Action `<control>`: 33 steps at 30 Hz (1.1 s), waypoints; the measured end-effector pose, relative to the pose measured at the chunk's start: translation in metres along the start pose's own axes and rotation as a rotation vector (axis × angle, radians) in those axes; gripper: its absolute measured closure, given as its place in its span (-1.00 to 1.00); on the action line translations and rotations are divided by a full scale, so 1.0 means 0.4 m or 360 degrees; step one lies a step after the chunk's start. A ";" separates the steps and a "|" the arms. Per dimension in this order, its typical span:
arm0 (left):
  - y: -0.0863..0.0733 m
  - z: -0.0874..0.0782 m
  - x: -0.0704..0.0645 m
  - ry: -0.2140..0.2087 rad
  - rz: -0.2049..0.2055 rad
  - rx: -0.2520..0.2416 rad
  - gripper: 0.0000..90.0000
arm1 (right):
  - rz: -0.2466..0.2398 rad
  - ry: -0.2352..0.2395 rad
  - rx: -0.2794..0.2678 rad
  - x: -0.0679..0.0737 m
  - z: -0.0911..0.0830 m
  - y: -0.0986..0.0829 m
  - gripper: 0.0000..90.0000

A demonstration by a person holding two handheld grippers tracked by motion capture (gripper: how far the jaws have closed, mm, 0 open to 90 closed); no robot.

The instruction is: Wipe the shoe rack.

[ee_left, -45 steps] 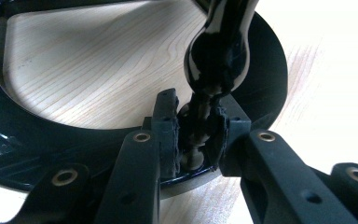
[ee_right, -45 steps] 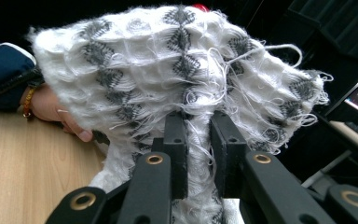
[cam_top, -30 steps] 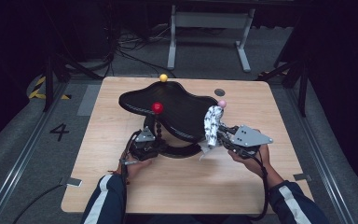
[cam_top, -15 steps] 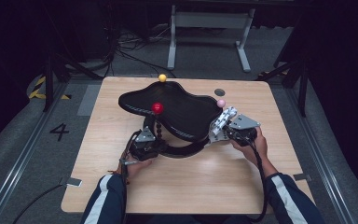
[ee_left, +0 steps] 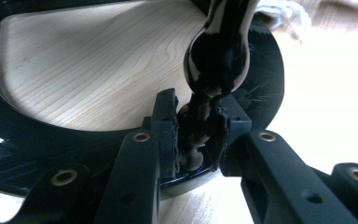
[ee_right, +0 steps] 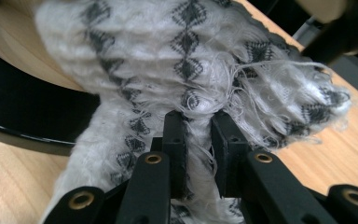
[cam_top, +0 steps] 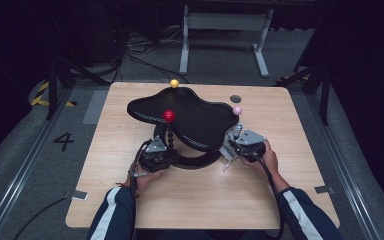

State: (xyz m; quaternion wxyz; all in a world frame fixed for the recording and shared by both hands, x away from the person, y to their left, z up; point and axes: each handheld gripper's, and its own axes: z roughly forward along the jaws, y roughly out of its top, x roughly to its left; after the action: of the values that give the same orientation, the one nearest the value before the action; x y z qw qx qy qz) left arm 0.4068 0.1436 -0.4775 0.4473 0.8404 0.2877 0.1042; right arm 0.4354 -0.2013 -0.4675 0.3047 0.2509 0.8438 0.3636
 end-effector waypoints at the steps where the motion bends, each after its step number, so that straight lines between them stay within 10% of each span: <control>1: 0.000 0.000 -0.001 -0.0001 -0.0009 0.0001 0.64 | 0.0000 -0.0002 -0.0001 0.004 0.005 0.000 0.72; 16: 0.000 0.002 0.000 -0.0031 -0.0006 0.0002 0.64 | -0.0119 0.0010 -0.0011 0.057 0.033 0.011 0.74; 33: 0.001 0.002 0.001 -0.0035 -0.0007 0.0001 0.64 | -0.0080 -0.0116 0.0007 -0.001 0.052 -0.027 0.73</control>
State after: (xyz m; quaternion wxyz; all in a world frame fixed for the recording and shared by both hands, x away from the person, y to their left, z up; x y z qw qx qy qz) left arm 0.4075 0.1429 -0.4777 0.4504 0.8410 0.2846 0.0940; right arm 0.4479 -0.1985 -0.4871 0.3436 0.2433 0.8390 0.3447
